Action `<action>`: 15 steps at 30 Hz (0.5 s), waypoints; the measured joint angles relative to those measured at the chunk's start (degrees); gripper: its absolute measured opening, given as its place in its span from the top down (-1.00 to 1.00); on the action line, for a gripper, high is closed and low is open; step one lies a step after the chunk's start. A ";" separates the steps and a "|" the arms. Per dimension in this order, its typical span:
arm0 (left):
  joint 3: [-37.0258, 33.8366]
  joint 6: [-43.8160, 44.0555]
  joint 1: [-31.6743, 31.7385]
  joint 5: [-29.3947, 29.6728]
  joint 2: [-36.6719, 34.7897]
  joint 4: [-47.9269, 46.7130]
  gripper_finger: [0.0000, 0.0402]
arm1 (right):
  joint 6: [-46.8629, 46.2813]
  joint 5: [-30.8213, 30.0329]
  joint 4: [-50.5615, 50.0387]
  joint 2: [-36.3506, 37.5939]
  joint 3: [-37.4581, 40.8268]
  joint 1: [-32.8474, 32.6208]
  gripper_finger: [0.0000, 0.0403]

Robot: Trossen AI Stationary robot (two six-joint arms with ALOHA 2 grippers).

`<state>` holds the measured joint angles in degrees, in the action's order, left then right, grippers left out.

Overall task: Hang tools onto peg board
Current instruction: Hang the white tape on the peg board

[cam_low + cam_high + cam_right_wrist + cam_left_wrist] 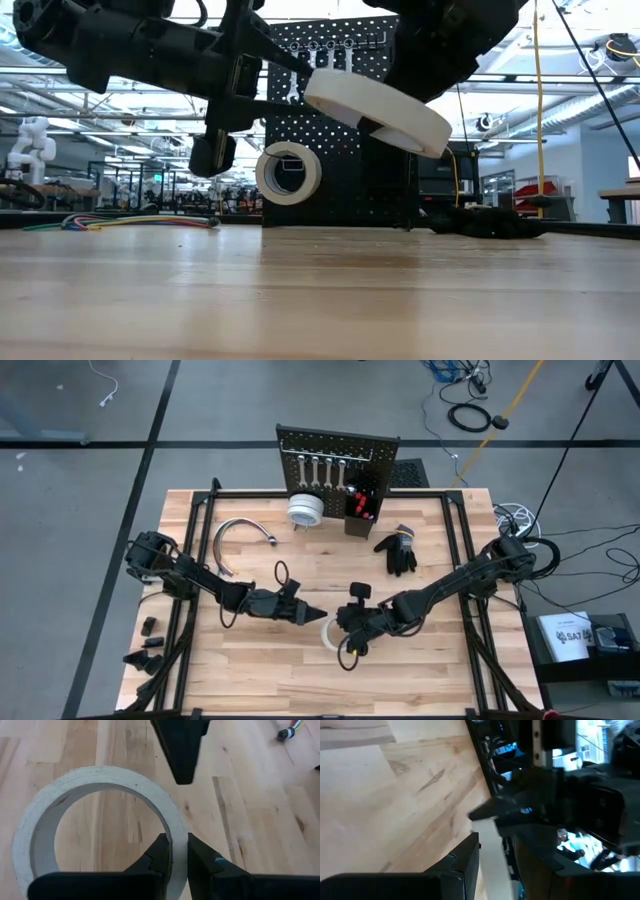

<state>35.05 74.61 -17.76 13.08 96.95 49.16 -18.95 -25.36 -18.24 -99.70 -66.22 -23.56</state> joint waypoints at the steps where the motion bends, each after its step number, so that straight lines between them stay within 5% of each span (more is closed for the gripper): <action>1: 0.00 -0.01 0.00 -0.33 0.00 0.24 0.39 | 0.17 -0.02 -0.04 0.00 0.00 0.19 0.83; 15: 0.00 -0.36 0.02 -1.09 -0.02 -0.57 0.39 | 1.08 -0.17 -0.02 0.00 0.00 2.06 0.83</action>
<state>35.05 74.25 -17.74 11.99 96.92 48.60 -17.88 -25.54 -18.26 -99.70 -66.22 -21.50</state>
